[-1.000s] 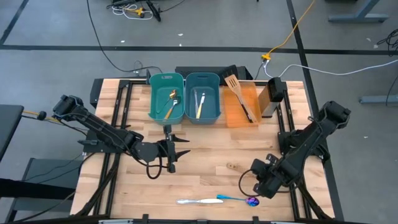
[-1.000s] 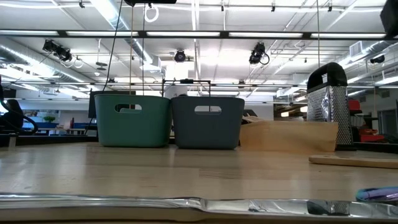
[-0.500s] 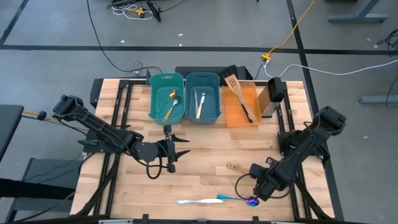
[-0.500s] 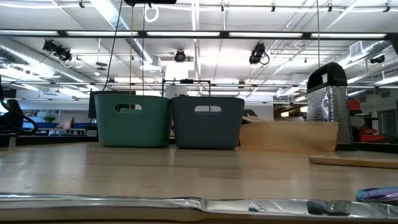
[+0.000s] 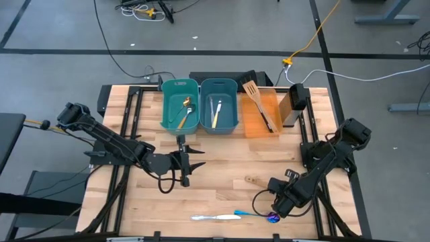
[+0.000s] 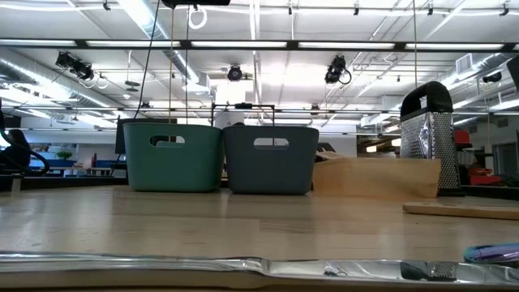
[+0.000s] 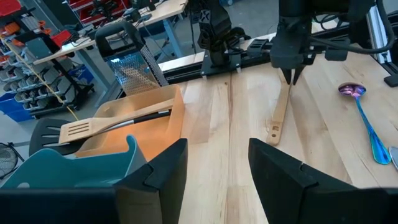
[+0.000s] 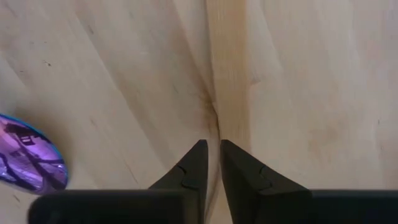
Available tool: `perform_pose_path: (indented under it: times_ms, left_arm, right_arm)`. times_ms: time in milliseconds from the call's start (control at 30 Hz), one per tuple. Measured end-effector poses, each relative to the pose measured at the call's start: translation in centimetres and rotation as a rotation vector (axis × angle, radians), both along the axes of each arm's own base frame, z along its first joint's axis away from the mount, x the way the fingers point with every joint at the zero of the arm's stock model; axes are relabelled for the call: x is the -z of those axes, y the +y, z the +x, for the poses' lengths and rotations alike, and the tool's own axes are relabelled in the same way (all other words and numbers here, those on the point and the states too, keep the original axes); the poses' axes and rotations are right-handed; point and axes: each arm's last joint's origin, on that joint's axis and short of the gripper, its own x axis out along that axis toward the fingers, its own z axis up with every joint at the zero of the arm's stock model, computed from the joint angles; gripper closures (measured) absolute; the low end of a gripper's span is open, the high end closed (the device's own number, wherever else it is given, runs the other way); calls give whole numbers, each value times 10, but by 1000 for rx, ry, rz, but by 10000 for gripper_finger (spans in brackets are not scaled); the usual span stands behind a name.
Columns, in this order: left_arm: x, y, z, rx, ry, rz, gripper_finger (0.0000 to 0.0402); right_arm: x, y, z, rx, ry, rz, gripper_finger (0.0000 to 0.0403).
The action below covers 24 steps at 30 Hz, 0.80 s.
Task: Pick & Place Kitchen Items
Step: Put the brown spatula into the orange bin
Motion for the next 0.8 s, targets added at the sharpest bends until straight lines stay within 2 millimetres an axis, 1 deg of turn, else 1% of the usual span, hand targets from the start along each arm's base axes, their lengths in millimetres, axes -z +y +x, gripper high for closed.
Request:
perform_pose_path:
  times_ms: [167,400,500,600,800]
  left_arm:
    - [0,0,0,0,4,2,225]
    - [0,0,0,0,4,2,225]
    - [0,0,0,0,4,2,225]
    - [1,0,0,0,6,3,225]
    - [1,0,0,0,9,4,225]
  right_arm:
    - [0,0,0,-10,0,1,313]
    - [0,0,1,-6,-21,-17,249]
    - [0,-2,2,-7,-40,-34,227]
    - [0,-4,4,-10,-33,-30,216]
    - [0,-8,8,-5,-19,-16,214]
